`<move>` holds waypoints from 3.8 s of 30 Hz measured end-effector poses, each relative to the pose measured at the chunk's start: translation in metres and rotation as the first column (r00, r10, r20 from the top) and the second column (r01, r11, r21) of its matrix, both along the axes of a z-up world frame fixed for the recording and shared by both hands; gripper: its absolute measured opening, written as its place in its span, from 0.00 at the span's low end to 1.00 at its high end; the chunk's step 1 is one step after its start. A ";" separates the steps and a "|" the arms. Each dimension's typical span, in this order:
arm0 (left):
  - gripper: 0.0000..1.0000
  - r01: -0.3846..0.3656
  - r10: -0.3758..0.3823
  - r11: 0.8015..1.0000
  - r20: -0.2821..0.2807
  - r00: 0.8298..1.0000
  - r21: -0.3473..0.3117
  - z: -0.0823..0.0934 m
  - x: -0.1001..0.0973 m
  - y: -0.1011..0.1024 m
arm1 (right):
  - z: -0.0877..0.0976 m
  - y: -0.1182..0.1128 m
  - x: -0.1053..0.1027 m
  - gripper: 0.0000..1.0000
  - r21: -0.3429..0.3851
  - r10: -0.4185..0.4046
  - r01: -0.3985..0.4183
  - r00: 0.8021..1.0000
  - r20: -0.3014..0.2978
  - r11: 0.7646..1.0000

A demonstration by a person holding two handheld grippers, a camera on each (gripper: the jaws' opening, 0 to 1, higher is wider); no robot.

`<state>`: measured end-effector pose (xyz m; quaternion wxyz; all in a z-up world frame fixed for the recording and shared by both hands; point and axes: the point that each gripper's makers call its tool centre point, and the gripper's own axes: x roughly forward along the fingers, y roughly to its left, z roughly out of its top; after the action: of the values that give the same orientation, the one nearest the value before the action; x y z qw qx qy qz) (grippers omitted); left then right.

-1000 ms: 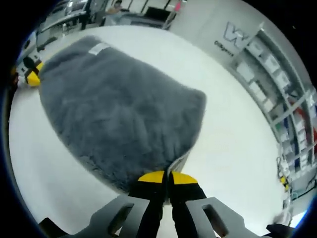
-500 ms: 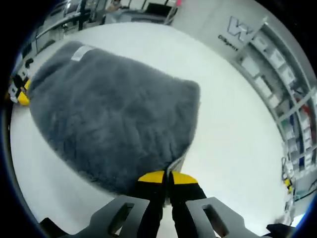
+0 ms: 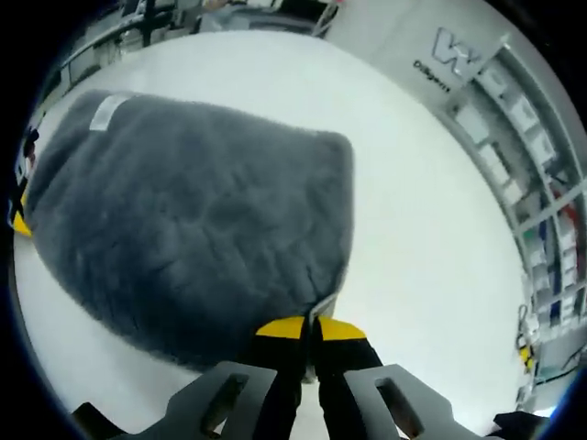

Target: Open the folded towel by lifting each exposed corner and separating the folded layers until the towel lies flat within the target outline without major curled edges

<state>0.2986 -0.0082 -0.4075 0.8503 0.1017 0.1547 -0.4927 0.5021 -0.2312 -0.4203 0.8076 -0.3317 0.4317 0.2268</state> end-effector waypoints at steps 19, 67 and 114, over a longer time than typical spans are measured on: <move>0.02 0.071 -0.072 0.997 0.043 0.996 0.019 0.000 -0.016 -0.031 | -0.001 0.019 0.024 0.00 0.040 0.096 -0.096 0.995 0.000 0.995; 0.02 0.107 -0.178 0.961 0.274 0.945 0.254 -0.002 -0.026 -0.092 | 0.001 0.106 0.080 0.00 0.026 0.352 -0.356 0.932 0.089 0.934; 0.02 0.077 -0.174 0.954 0.326 0.929 0.289 -0.003 -0.012 -0.107 | 0.002 0.159 0.095 0.00 -0.148 0.475 -0.456 0.870 0.134 0.878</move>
<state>0.2868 -0.1149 -0.4106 0.8087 0.3120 0.0612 -0.4950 0.5968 -0.0724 -0.4188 0.7423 -0.4882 0.2821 0.3619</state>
